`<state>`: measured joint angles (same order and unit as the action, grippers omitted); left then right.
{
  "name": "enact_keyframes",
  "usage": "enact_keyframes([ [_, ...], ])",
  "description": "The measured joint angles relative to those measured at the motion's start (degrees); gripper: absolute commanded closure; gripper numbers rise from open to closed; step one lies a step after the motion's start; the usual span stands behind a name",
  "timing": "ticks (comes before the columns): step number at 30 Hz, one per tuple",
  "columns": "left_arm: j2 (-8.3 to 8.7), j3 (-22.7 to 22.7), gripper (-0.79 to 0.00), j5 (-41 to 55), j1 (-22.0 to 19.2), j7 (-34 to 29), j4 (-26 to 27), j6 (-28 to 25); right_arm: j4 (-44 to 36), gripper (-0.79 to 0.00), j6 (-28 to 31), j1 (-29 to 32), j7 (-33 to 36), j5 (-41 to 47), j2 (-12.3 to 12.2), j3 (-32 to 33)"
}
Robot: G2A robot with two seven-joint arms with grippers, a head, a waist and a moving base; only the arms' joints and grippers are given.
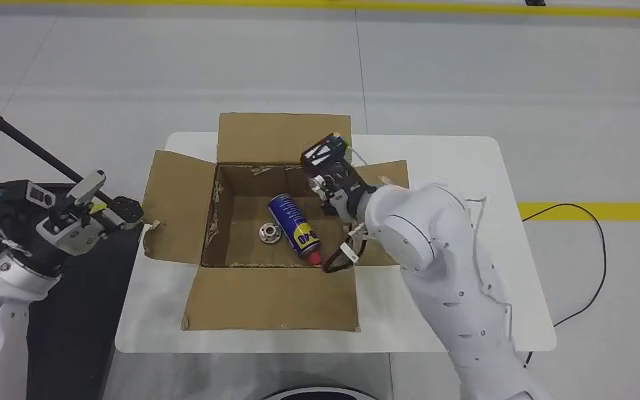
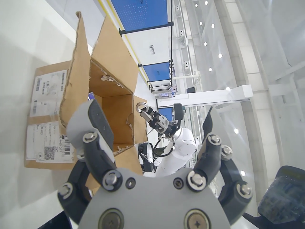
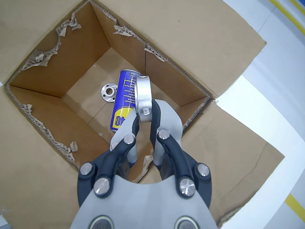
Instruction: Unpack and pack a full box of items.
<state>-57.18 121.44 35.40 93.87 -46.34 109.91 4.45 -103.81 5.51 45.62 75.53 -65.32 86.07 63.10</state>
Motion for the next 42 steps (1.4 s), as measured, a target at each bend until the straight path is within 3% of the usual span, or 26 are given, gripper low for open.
enact_keyframes([
  [11, -0.01, -0.7, -0.785, 5.7, -1.8, -4.1, -4.5, -3.0, -12.0, 0.0, -7.7, 6.3, 10.4, 16.7, -2.5, 22.3],
  [24, 0.02, -1.2, -0.785, 5.9, -2.1, -4.7, -4.9, -3.1, -19.2, 0.0, -15.9, 18.0, 12.5, 16.9, -6.2, 38.5],
  [42, 0.02, -1.2, -0.785, 5.9, -2.1, -4.7, -4.9, -3.1, -17.6, 0.0, -16.2, 21.4, 10.3, 18.8, -6.7, 39.4],
])
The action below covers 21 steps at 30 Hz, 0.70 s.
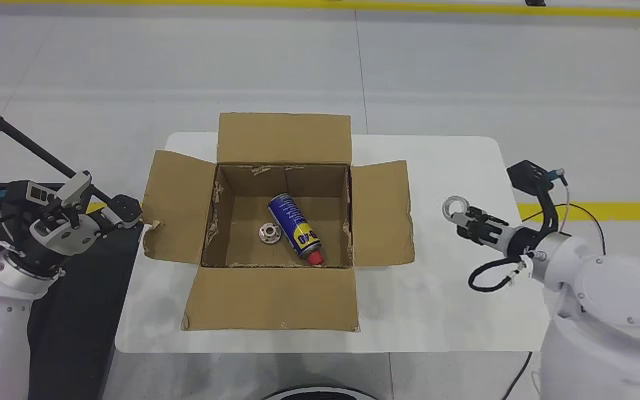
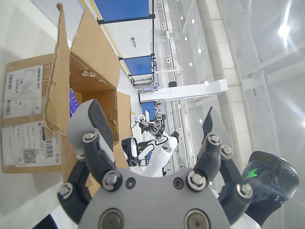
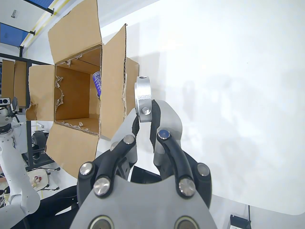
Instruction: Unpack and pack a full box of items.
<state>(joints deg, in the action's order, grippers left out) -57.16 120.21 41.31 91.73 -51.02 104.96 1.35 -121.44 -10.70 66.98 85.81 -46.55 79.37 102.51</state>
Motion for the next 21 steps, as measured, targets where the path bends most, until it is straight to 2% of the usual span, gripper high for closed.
enact_keyframes([
  [7, 0.0, 0.0, -0.785, 0.0, 0.0, 0.0, 0.0, 0.0, 9.6, 0.0, -4.8, 0.8, -2.9, 3.0, -0.6, 2.1],
  [14, 0.0, 0.0, -0.785, 0.0, 0.0, 0.0, 0.0, 0.0, 20.8, 0.0, -6.9, 0.5, -2.5, 10.8, -1.6, 6.8],
  [21, 0.0, 0.0, -0.785, 0.0, 0.0, 0.0, 0.0, 0.0, 26.9, 0.0, -7.7, -1.0, -1.1, 12.1, -2.6, 4.4],
])
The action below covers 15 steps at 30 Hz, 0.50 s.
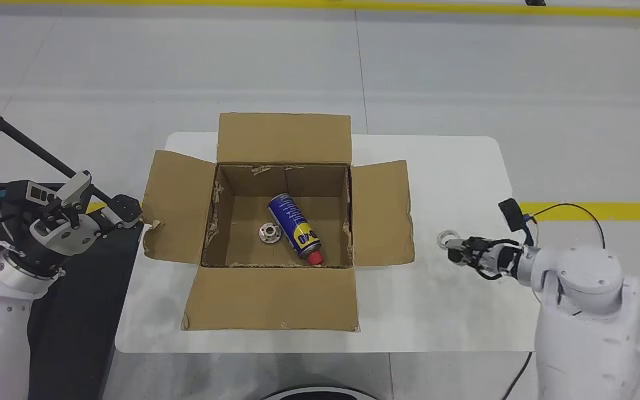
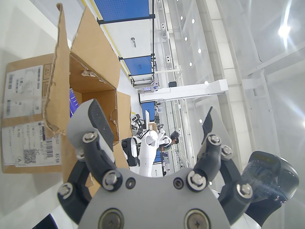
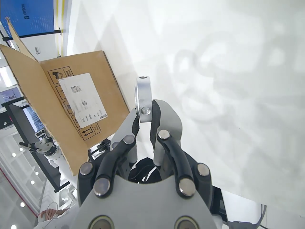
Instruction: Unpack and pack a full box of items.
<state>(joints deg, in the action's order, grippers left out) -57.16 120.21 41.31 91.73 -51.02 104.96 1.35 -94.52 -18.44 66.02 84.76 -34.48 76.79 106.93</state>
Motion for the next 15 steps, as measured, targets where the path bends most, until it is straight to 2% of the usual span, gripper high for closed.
enact_keyframes([
  [8, 0.0, 0.0, -0.785, 0.0, 0.0, 0.0, 0.0, 0.0, 4.5, 0.0, -0.6, -2.9, 0.3, -2.8, -1.0, -5.6],
  [15, 0.0, 0.0, -0.785, 0.0, 0.0, 0.0, 0.0, 0.0, 7.9, -0.018, -0.1, -4.3, 1.0, -2.7, -1.8, -7.7],
])
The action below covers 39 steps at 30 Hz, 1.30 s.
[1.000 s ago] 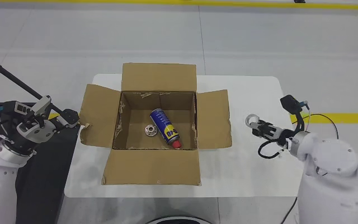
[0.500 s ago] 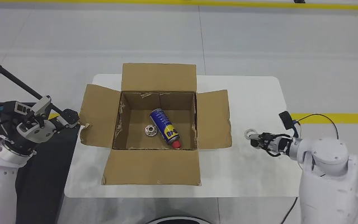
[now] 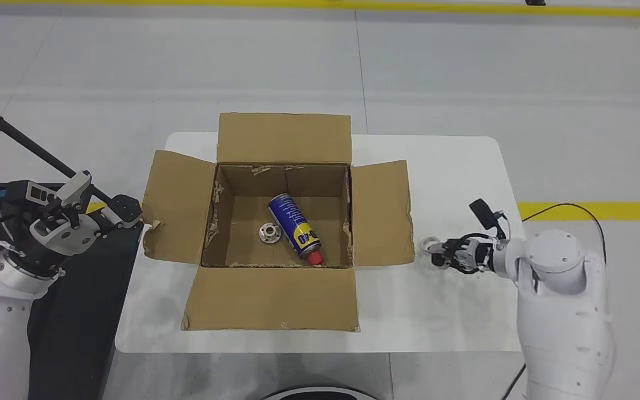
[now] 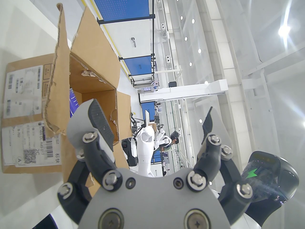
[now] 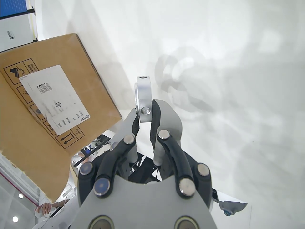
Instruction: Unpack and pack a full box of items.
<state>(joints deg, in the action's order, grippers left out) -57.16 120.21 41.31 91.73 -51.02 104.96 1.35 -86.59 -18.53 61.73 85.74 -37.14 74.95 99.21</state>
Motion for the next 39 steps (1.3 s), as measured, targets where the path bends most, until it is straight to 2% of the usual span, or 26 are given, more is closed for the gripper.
enact_keyframes([
  [3, 0.0, 0.0, -0.785, 0.0, 0.0, 0.0, 0.0, 0.0, 1.0, -0.046, 0.2, -0.3, 0.2, 0.5, -0.4, -0.8],
  [7, 0.0, 0.0, -0.785, 0.0, 0.0, 0.0, 0.0, 0.0, 1.8, -0.212, 0.2, -0.5, 0.2, 1.1, -0.9, -1.2],
  [10, 0.0, 0.0, -0.785, 0.0, 0.0, 0.0, 0.0, 0.0, 2.0, -0.299, 0.2, -0.5, 0.2, 1.6, -1.3, -1.5],
  [25, 0.0, 0.0, -0.785, 0.0, 0.0, 0.0, 0.0, 0.0, -0.3, -0.413, -0.8, 0.3, -0.8, 1.9, -3.5, -2.3],
  [28, 0.0, 0.0, -0.785, 0.0, 0.0, 0.0, 0.0, 0.0, -1.5, -0.56, -0.9, 0.2, -0.8, 1.9, -4.0, -2.2],
  [30, 0.0, 0.0, -0.785, 0.0, 0.0, 0.0, 0.0, 0.0, -3.3, -0.727, -0.8, 0.0, -0.8, 1.7, -4.4, -2.0],
  [31, 0.0, 0.0, -0.785, 0.0, 0.0, 0.0, 0.0, 0.0, -4.2, -0.779, -0.7, -0.2, -0.7, 1.7, -4.5, -1.9],
  [39, 0.0, 0.0, -0.785, 0.0, 0.0, 0.0, 0.0, 0.0, -15.9, -0.785, 1.1, -4.2, -0.1, 2.0, -5.6, -3.7],
])
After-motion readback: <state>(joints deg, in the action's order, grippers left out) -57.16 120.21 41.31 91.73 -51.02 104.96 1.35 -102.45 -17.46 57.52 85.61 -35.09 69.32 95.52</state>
